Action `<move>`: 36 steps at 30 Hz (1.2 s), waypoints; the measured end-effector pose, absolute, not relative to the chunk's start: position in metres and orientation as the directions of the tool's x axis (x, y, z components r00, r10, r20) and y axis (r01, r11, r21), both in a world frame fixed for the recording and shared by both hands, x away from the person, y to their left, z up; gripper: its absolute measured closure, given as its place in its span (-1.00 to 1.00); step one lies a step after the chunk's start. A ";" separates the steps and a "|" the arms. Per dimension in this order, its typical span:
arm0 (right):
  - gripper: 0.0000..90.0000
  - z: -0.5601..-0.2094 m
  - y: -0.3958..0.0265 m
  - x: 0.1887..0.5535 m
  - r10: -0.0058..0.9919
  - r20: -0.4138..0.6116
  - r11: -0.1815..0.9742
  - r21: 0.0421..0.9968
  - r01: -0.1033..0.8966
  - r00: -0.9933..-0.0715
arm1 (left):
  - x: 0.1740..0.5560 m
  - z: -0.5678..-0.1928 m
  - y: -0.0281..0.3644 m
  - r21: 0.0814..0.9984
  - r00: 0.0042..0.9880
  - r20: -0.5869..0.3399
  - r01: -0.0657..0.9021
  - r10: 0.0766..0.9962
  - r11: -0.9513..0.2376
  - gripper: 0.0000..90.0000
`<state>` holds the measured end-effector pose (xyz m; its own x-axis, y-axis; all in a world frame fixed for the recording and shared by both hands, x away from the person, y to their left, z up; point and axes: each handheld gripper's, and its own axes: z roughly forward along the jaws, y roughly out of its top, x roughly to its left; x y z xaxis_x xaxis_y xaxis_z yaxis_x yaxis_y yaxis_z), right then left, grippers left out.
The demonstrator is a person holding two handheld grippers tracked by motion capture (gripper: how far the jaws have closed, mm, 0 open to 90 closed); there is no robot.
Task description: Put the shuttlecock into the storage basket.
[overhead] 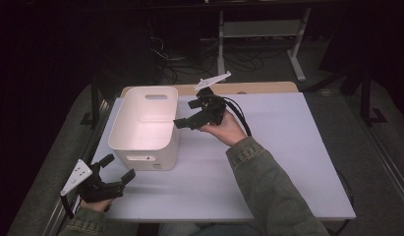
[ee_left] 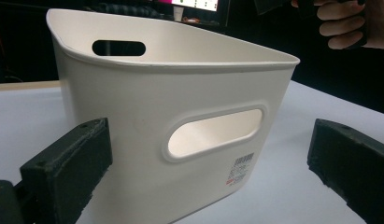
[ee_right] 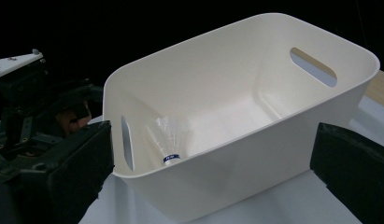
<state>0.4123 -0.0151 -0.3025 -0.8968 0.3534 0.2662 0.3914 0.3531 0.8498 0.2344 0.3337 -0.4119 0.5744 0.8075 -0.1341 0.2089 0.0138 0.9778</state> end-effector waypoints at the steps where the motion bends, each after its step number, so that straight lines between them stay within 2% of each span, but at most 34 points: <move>1: -1.00 -0.303 -0.016 0.412 0.356 0.265 0.350 0.851 0.391 -0.896 | 0.234 -0.412 0.334 0.978 0.575 -0.133 0.209 0.807 0.013 -1.00; 36: -0.97 -0.330 -0.087 0.400 0.404 0.304 0.268 0.862 0.430 -0.863 | 0.234 -0.412 0.333 0.976 0.571 -0.136 0.219 0.810 0.010 -1.00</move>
